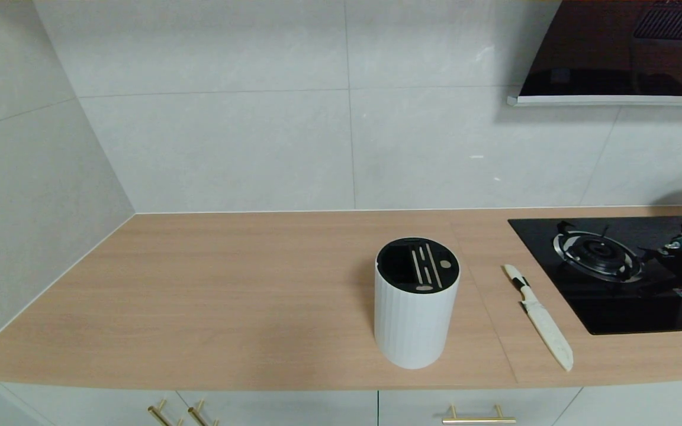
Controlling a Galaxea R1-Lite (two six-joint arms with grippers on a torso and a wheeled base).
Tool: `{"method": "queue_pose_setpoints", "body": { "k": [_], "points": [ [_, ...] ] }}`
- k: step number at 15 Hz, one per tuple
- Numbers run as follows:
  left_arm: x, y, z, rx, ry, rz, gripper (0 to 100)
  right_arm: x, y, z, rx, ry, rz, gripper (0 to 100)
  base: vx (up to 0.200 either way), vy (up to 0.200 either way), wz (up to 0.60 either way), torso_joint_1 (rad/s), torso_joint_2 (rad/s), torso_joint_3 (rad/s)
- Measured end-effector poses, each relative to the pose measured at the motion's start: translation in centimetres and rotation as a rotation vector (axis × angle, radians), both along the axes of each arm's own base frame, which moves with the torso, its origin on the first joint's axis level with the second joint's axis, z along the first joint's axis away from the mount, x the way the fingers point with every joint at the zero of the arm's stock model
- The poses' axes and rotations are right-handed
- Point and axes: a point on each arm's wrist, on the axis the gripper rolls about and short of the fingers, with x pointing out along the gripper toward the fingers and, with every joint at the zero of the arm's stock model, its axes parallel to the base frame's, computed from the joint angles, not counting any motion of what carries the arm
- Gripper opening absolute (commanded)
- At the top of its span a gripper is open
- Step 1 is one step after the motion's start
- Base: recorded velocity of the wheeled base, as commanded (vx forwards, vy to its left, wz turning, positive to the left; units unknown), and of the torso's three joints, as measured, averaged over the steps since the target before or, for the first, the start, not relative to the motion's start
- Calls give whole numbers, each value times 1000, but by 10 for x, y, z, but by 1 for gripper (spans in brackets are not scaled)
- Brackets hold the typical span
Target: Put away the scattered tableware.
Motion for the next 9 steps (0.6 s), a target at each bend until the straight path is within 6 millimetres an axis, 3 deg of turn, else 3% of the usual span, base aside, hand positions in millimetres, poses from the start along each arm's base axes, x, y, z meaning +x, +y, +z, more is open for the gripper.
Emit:
{"method": "queue_pose_setpoints", "body": {
  "k": [3,6,9],
  "points": [
    [0,0,0,0,0,0,100,-2,0,6,-21,-19,1,100,0,0,0,0,0,0],
    [0,0,0,0,0,0,100,-15,1,55,-13,-151,46,100,0,0,0,0,0,0],
    [0,0,0,0,0,0,100,1,2,83,-12,-48,130,100,0,0,0,0,0,0]
  ]
}}
